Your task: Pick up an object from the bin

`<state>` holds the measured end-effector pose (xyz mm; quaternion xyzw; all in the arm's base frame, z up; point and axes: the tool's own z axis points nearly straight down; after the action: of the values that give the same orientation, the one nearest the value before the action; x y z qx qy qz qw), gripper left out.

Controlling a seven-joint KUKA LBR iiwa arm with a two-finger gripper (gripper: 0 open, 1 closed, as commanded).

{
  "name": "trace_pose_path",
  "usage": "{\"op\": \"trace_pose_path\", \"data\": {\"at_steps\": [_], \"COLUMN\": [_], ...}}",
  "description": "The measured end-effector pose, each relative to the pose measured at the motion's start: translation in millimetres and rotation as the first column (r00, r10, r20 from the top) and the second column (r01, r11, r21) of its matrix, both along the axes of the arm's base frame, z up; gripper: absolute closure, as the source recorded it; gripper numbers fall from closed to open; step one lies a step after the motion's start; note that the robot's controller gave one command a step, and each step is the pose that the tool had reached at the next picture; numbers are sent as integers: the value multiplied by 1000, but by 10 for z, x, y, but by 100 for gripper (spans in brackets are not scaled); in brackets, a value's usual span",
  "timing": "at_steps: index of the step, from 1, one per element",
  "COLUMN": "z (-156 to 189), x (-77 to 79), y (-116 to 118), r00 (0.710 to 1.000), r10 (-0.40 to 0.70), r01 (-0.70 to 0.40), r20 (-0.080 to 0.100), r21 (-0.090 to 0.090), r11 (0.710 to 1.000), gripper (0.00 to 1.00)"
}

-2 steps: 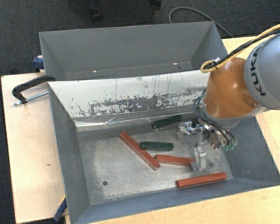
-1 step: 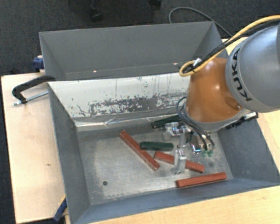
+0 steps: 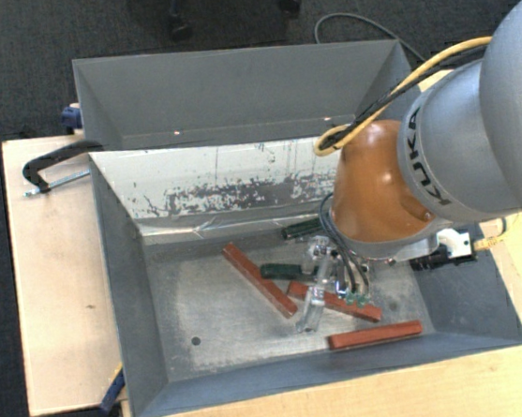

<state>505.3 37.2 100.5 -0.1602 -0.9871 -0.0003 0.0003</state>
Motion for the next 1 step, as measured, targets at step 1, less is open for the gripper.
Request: {"op": "trace_pose_path", "data": {"at_steps": [1], "z": [-301], "x": [109], "y": [87], "r00": [950], "r10": [-313], "r01": [313], "r20": [3], "r21": [0], "r11": [950], "gripper": [0]}}
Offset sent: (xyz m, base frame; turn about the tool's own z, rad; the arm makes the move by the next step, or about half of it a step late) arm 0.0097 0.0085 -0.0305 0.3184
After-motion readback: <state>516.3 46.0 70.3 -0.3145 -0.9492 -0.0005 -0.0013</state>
